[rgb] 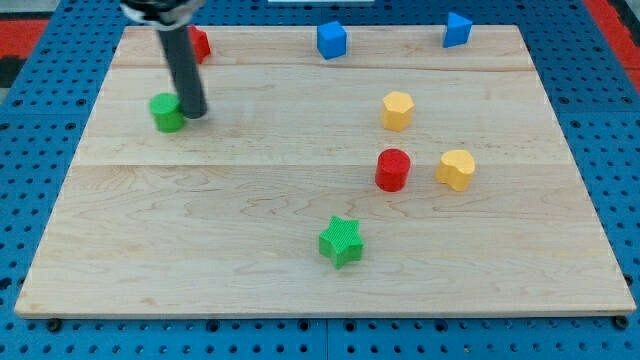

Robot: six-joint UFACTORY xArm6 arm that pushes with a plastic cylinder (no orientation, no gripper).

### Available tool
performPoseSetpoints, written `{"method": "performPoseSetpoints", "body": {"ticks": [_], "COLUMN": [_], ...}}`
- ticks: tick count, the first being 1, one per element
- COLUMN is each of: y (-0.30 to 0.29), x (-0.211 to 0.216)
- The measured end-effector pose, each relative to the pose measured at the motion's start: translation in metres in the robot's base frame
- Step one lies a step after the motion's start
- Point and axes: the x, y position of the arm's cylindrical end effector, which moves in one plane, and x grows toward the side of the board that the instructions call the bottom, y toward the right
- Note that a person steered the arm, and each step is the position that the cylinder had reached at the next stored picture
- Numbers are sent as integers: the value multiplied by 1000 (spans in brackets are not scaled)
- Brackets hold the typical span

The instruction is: Place the yellow heart to the center right

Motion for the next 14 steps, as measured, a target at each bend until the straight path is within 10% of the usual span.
{"method": "performPoseSetpoints", "body": {"ticks": [4, 9, 11, 14], "y": [7, 343, 347, 462], "x": [3, 6, 84, 6]}}
